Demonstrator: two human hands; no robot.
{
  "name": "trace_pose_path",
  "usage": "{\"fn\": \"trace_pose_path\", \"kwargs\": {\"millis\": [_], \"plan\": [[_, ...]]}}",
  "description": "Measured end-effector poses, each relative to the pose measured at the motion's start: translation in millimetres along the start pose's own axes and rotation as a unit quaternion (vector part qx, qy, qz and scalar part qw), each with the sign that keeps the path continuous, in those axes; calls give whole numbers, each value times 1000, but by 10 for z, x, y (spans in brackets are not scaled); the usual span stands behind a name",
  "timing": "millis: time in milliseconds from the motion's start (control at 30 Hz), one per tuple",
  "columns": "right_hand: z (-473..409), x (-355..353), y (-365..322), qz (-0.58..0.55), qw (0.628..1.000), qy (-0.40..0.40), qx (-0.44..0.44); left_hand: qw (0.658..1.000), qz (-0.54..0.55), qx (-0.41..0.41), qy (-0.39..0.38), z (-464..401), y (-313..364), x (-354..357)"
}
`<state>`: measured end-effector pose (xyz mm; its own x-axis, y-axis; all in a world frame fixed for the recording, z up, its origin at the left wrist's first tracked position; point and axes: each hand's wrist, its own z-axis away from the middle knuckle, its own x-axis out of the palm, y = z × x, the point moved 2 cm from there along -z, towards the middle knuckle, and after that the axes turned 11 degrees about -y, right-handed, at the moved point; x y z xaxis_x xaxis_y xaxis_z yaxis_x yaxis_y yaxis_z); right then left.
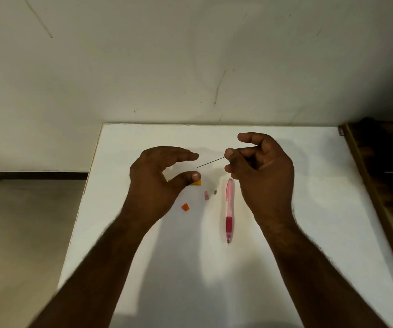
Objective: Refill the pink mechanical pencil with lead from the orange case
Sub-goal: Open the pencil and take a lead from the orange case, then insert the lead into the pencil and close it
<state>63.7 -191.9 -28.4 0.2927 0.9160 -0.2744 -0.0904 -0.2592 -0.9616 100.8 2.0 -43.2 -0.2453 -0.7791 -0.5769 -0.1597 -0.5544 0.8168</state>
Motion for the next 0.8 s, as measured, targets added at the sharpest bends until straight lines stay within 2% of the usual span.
{"fn": "trace_pose_path", "kwargs": {"millis": [200,400,500,567,667,800], "plan": [[24,64,-66,0,1000,-28,-7,999,37,-17,-31,55,56,-21],[57,116,-85,-21,998,-48,-19,998,47,-16,-27,59,86,-23],[39,105,-74,-101,994,-42,18,996,88,-23,0,59,112,-21],[31,93,-38,-133,987,-67,61,993,112,-25,16,49,138,0],[60,129,20,-110,980,-135,97,992,123,-27,11,42,166,59],[64,151,35,-116,977,-147,103,991,131,-30,-1,45,199,122]]}}
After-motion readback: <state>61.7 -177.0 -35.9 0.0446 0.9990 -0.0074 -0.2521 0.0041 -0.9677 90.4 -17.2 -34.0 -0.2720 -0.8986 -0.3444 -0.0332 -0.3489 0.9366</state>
